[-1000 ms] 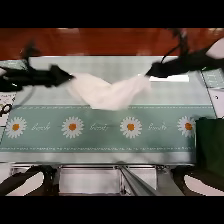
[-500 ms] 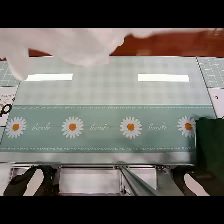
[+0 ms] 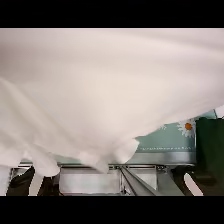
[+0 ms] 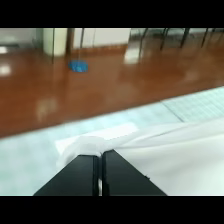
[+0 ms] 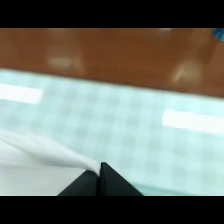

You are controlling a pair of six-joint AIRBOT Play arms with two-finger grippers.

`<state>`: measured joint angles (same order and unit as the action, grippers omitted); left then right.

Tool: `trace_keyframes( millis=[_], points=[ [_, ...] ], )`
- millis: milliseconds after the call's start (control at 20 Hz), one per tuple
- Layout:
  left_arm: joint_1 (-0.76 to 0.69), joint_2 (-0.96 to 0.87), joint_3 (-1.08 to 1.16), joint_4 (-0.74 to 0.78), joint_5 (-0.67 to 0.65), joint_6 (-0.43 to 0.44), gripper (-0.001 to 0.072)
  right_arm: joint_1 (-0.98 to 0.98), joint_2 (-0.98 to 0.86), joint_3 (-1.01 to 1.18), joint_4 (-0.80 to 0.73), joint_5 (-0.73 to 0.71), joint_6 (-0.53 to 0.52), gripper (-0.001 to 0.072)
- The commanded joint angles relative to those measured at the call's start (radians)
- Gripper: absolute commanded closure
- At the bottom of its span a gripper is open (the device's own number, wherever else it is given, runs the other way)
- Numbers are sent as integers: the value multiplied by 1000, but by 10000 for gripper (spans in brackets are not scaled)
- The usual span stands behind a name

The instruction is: Fold the shirts.

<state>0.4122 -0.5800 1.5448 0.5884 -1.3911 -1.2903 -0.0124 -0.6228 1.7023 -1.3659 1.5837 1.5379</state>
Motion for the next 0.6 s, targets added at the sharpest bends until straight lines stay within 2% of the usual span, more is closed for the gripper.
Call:
trace_keyframes(
  millis=[0,150,300,400,500,550],
  points=[
    [-16,0,-259,-113,-31,50,690,0,39,-252,60,10,8,691],
    [-126,-75,-518,-117,57,118,690,0,10,-456,69,-93,8,691],
    [-314,-269,-652,-116,237,197,691,0,-88,-600,68,-161,6,691],
    [-430,-449,-631,-110,384,254,691,0,-181,-645,43,-231,-2,691],
    [-493,-632,-546,-110,515,246,691,-1,-287,-646,-6,-319,-4,691],
    [-512,-722,-485,-110,536,224,691,-17,-343,-646,-7,-370,-4,691]
  ],
)
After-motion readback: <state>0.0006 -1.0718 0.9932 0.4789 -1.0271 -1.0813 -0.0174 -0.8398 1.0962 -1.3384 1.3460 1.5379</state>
